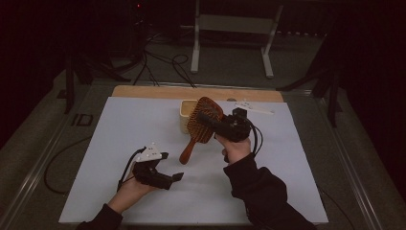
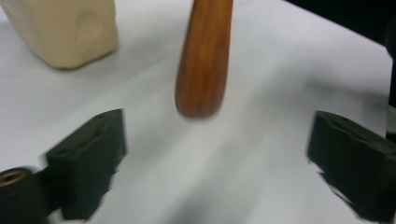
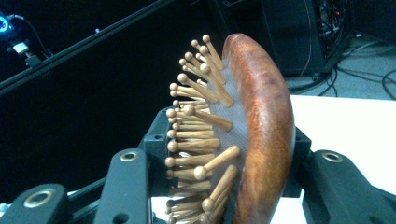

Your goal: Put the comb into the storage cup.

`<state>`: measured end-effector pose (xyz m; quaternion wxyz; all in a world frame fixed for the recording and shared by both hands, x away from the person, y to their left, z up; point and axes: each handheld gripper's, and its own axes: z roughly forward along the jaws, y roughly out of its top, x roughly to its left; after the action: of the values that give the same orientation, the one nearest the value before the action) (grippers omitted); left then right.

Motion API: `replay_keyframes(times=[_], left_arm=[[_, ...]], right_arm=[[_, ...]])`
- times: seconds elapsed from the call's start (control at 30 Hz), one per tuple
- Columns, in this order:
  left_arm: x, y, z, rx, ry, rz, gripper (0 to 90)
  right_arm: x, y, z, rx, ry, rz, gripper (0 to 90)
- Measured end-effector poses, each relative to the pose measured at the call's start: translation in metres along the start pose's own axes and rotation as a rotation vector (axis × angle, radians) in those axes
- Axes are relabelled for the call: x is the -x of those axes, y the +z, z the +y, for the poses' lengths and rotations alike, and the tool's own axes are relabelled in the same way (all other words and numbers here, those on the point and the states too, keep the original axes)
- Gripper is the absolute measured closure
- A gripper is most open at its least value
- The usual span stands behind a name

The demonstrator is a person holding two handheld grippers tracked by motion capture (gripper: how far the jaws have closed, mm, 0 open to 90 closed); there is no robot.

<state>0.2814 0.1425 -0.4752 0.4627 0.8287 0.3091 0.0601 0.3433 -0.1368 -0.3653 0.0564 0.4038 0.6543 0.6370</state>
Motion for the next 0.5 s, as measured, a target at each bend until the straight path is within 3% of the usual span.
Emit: replay_keyframes(times=[0.27,0.5], left_arm=[[-0.006,-0.014,-0.012,0.018,-0.005,-0.015,0.0],[-0.009,-0.026,-0.025,0.010,-0.011,0.010,0.0]], right_arm=[[-0.004,0.002,0.023,0.020,-0.043,0.010,51.8],[-0.009,0.012,0.048,0.032,-0.094,0.008,51.7]])
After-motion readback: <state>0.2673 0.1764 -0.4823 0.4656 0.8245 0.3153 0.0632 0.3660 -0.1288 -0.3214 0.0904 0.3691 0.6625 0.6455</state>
